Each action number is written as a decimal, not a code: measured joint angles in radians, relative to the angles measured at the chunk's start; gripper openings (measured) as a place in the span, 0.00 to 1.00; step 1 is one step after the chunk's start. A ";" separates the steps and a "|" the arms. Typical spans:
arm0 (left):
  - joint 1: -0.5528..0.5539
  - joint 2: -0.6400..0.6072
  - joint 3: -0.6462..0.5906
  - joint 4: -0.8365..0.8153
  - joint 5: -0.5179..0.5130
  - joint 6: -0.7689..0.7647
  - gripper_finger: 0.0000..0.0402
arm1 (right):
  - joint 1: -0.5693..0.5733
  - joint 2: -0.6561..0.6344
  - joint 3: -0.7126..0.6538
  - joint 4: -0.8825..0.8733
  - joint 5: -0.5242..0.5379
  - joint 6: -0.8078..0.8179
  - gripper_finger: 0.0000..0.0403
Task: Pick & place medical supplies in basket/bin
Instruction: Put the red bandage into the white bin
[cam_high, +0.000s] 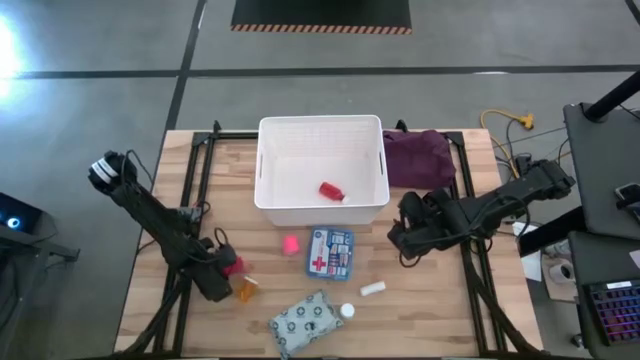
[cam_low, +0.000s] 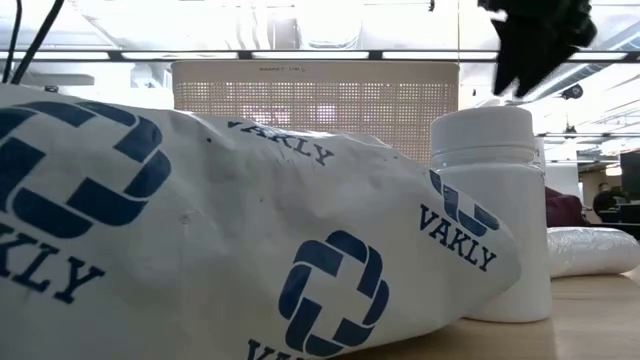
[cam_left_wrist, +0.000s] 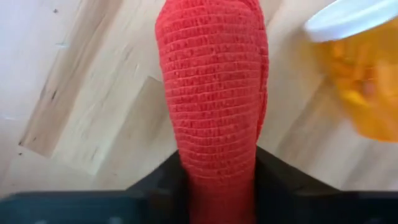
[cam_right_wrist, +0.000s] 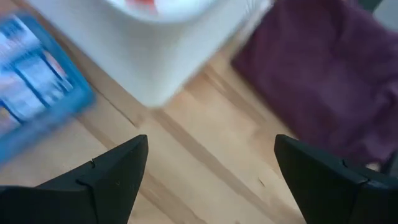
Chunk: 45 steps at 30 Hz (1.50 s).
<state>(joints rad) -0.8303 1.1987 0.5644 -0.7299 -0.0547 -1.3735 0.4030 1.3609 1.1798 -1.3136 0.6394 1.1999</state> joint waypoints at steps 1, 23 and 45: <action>0.001 -0.020 0.000 -0.001 0.000 -0.005 0.19 | 0.000 0.000 0.010 0.007 0.019 -0.002 0.85; 0.303 -0.482 0.557 -0.184 -0.991 0.606 0.14 | -0.017 -0.126 0.056 0.011 0.122 0.005 0.85; 1.157 0.010 0.581 0.074 0.053 1.130 0.27 | -0.043 -0.128 0.054 0.015 0.120 0.006 0.85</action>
<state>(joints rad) 0.3270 1.2086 1.1454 -0.6559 -0.0019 -0.2440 0.3595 1.2331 1.2342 -1.2984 0.7597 1.2060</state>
